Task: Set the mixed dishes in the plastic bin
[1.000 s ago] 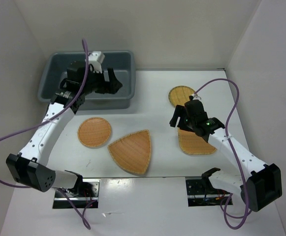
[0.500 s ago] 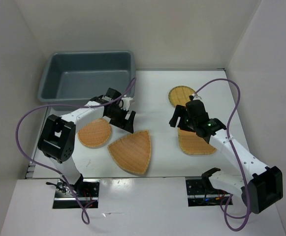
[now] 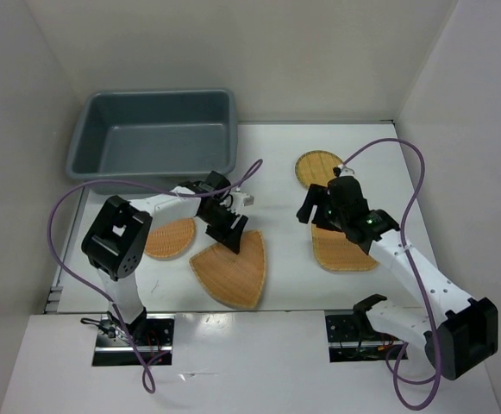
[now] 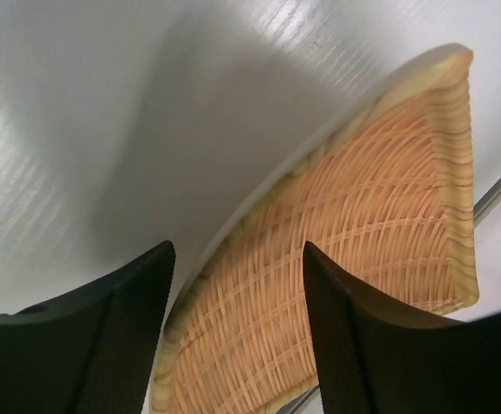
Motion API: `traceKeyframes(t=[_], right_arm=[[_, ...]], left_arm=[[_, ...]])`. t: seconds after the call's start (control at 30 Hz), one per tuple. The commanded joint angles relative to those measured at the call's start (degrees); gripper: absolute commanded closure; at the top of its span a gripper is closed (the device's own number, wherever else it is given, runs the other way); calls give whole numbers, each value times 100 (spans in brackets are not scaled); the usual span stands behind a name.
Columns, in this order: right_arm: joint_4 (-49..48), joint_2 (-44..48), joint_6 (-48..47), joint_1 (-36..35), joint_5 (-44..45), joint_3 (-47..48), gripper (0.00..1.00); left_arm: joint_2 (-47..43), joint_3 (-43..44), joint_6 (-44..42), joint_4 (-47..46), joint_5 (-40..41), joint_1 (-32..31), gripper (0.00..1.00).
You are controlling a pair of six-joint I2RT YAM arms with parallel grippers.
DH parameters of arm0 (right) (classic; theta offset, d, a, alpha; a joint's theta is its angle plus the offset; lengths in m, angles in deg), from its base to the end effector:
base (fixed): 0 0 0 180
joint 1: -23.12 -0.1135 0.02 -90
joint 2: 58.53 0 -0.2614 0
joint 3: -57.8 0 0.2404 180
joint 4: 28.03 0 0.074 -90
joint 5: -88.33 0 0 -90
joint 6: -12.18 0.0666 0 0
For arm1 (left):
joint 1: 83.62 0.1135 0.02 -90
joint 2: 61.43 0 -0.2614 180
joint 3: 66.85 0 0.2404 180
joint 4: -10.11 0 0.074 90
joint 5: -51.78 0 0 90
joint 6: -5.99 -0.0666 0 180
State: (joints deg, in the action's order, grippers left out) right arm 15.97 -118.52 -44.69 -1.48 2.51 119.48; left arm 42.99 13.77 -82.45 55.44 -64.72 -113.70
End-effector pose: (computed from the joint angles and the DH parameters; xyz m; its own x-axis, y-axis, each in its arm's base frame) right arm 0.2142 0.0927 0.2524 -0.7127 0.2732 -0.6461 0.0279 0.9313 0.3631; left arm 0.2903 -0.2025 0.1448 -0.8242 0.4492 -0.3448 0.5639 0.7072 -0.4265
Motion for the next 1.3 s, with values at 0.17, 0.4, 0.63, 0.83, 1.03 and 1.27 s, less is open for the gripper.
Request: traceKeyframes(t=[0.17,0.4,0.63,0.83,1.03,1.27], right_arm=[[-159,251,-87,-36,118,-55,19],[-159,303,-87,-36,170,-55,19],[-159,461,-34,-36,275,-55,19],[-54,760,142,-36,715,-55,19],[52,1375,396,-36,1330,-55,19],[105,1446,458,-36,1435,-55,19]], left_arm=[[-36,-122,-7,-178,-118,-15,40],[245,-122,98,-230,-118,-173,82],[106,-70,537,-292,-381,-279,100],[-756,404,1003,-328,-611,-340,100],[-1284,1116,1372,-196,-672,-340,100],[-1556,2267,1320,340,84,-165,100]])
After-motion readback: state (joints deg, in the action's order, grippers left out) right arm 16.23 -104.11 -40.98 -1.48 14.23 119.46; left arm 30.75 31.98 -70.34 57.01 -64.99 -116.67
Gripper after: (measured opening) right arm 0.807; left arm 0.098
